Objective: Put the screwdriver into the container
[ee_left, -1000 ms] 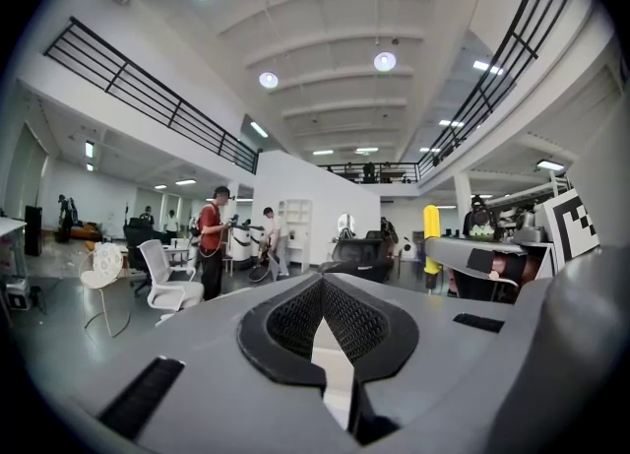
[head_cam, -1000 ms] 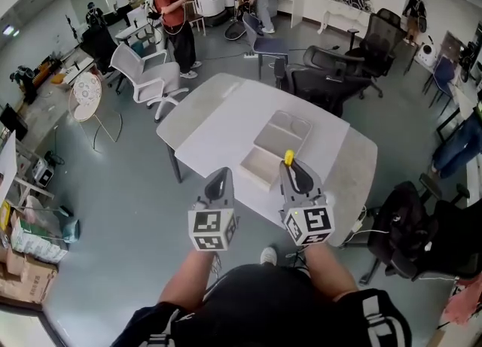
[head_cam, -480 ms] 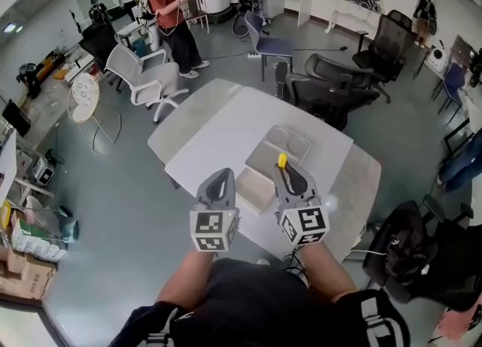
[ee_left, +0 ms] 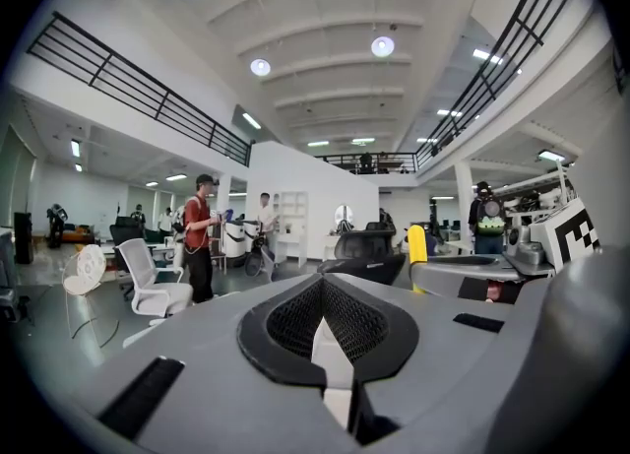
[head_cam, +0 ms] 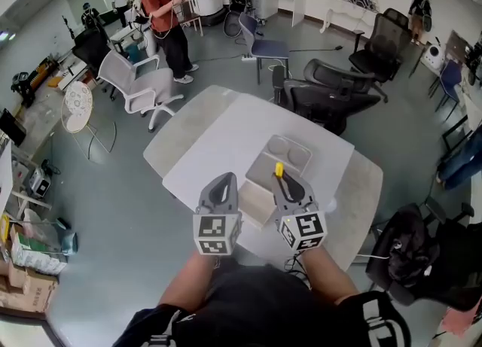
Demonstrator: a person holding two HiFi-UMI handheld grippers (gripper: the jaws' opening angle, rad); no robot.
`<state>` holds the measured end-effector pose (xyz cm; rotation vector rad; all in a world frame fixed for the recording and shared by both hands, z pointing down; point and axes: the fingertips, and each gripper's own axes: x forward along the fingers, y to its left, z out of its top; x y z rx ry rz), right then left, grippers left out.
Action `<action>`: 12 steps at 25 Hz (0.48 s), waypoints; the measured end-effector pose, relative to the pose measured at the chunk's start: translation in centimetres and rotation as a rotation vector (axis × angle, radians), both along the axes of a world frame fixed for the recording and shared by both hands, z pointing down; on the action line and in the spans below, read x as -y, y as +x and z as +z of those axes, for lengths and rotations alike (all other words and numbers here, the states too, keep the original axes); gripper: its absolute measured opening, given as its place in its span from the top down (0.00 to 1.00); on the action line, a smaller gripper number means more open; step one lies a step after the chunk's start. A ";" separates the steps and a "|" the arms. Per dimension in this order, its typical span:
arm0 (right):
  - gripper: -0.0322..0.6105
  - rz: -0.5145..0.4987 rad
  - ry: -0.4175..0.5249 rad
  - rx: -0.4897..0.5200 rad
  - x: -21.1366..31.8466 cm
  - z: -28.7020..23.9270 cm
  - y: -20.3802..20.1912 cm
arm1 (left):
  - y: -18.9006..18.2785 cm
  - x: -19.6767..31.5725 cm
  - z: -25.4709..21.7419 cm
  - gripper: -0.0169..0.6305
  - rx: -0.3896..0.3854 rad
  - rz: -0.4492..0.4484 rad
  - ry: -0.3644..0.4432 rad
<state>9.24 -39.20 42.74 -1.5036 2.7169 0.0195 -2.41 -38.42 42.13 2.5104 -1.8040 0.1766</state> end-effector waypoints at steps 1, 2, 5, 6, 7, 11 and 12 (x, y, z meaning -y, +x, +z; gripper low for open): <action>0.84 0.007 -0.004 -0.002 0.3 0.2 -0.2 | -0.1 0.5 0.1 0.95 0.000 0.010 0.001; 0.84 0.015 -0.011 -0.004 0.6 0.5 -0.3 | -0.2 1.0 0.2 0.95 -0.002 0.020 0.002; 0.84 0.035 -0.026 -0.013 1.5 1.1 -1.0 | -0.9 2.4 0.5 0.95 -0.011 0.047 -0.005; 0.84 0.038 -0.026 -0.017 1.7 1.2 -1.4 | -1.3 2.8 0.5 0.95 -0.013 0.054 -0.005; 0.84 0.040 -0.025 -0.021 1.8 1.2 -1.8 | -1.7 3.3 0.5 0.95 -0.014 0.061 -0.005; 0.84 0.018 -0.045 -0.027 2.4 2.3 -3.7 | -2.8 4.7 0.8 0.95 -0.012 0.096 -0.022; 0.84 0.009 -0.053 -0.038 2.6 2.9 -4.2 | -3.1 5.0 0.8 0.95 -0.014 0.101 -0.023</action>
